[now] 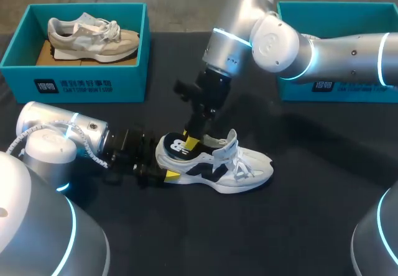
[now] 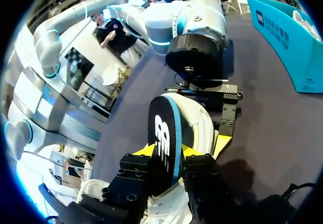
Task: Take the shoe out of the shoebox, open the shoe tongue, remove and reinsert the insole, then place the shoe into the shoebox
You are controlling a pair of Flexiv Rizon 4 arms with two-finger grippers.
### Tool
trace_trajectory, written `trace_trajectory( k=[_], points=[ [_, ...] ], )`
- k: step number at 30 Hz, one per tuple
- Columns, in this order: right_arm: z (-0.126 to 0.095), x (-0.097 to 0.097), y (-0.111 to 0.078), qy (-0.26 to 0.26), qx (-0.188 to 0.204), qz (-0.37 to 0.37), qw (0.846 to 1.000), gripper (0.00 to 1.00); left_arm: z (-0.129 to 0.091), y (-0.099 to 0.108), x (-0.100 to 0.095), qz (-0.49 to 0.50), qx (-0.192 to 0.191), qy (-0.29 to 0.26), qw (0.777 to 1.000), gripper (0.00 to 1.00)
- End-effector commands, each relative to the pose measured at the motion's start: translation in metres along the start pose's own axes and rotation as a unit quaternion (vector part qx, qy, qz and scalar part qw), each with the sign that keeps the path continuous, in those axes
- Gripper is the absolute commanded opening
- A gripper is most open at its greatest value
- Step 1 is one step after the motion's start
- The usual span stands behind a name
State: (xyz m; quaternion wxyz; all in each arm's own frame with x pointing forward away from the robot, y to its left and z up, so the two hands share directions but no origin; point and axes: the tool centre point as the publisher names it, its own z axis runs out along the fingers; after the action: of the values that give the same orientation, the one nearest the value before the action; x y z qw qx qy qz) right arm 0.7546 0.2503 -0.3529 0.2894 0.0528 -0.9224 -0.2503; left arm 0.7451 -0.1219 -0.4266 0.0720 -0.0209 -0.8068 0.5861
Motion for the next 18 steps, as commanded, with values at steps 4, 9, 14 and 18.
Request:
trace_trajectory(
  k=[4,9,14,18],
  points=[
    [0.0041,-0.0033,-0.0035,0.007,0.001,0.001,1.0,0.16,0.0009,0.0022,-0.0013,0.0,-0.001,-0.001,1.0,0.0],
    [0.0049,-0.0027,-0.0034,0.01,0.0,0.001,1.0,0.0,0.0009,0.0022,-0.0013,0.0,-0.001,-0.001,1.0,0.0],
    [0.001,-0.0014,-0.0014,0.004,0.0,0.001,1.0,0.0,0.0009,0.0022,-0.0013,0.0,-0.001,-0.001,1.0,0.0],
    [-0.0013,-0.0015,0.0005,-0.001,-0.001,-0.001,1.0,0.0,0.0009,0.0022,-0.0013,0.0,-0.001,-0.001,1.0,0.0]
  ],
)
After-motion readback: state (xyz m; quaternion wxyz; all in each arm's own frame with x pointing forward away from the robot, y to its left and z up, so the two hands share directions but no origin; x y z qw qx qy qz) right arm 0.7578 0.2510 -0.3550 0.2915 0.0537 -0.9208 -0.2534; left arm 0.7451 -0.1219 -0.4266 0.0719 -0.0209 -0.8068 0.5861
